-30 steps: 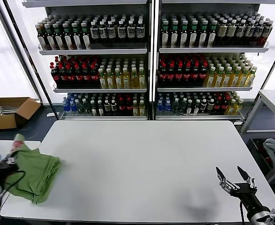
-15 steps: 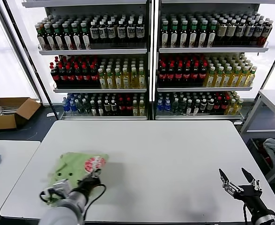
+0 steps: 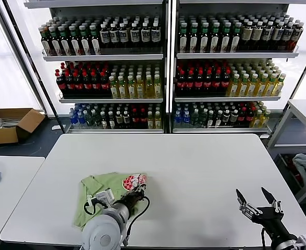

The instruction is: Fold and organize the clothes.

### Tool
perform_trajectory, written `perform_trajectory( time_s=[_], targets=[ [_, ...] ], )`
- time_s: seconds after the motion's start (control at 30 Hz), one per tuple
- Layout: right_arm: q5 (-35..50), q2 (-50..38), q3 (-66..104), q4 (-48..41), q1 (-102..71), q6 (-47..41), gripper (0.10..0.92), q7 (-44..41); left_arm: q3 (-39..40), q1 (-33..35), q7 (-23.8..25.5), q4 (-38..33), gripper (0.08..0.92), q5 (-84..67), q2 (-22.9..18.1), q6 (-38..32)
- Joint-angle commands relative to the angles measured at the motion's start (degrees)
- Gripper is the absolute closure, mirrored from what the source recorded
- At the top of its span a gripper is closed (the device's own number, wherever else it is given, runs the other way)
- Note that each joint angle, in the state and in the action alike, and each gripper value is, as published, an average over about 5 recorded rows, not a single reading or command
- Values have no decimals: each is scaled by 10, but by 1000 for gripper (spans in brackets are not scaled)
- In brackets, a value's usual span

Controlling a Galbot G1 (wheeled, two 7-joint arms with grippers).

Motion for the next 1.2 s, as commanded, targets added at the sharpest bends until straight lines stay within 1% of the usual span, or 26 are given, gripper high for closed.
perform_trajectory(
  time_s=[0.03, 0.13, 0.23, 0.4, 0.5, 0.6, 0.73, 0.83, 0.93, 1.03, 1.2],
  targets=[
    [-10, -33, -95, -8, 55, -43, 203, 24, 2, 9, 84, -51, 664, -33, 4, 1],
    [-3, -52, -156, -25, 103, -69, 203, 41, -40, 33, 125, -93, 578, -48, 28, 1],
    [8, -65, -241, -51, 161, -91, 203, 59, -102, 52, 169, -122, 491, -57, 60, 1],
    [38, -57, -383, -126, 280, -115, 203, 72, -218, 77, 255, -119, 344, 2, 104, 1],
    [53, -37, -441, -189, 340, -127, 203, 66, -267, 101, 297, -114, 259, 79, 112, 1],
    [55, -17, -491, -258, 392, -130, 203, 60, -292, 130, 313, -118, 198, 110, 103, 1],
    [45, 1, -537, -315, 445, -129, 203, 49, -310, 168, 313, -133, 179, 116, 78, 1],
    [38, 4, -561, -334, 464, -133, 203, 42, -318, 183, 313, -138, 177, 119, 63, 1],
    [20, 7, -580, -348, 474, -133, 224, 36, -319, 189, 311, -139, 177, 121, 52, 1],
    [14, 6, -588, -340, 474, -135, 293, 34, -318, 192, 310, -143, 177, 121, 44, 1],
    [8, -11, -581, -301, 450, -137, 441, 33, -318, 192, 308, -146, 177, 118, 41, 1]
  ],
)
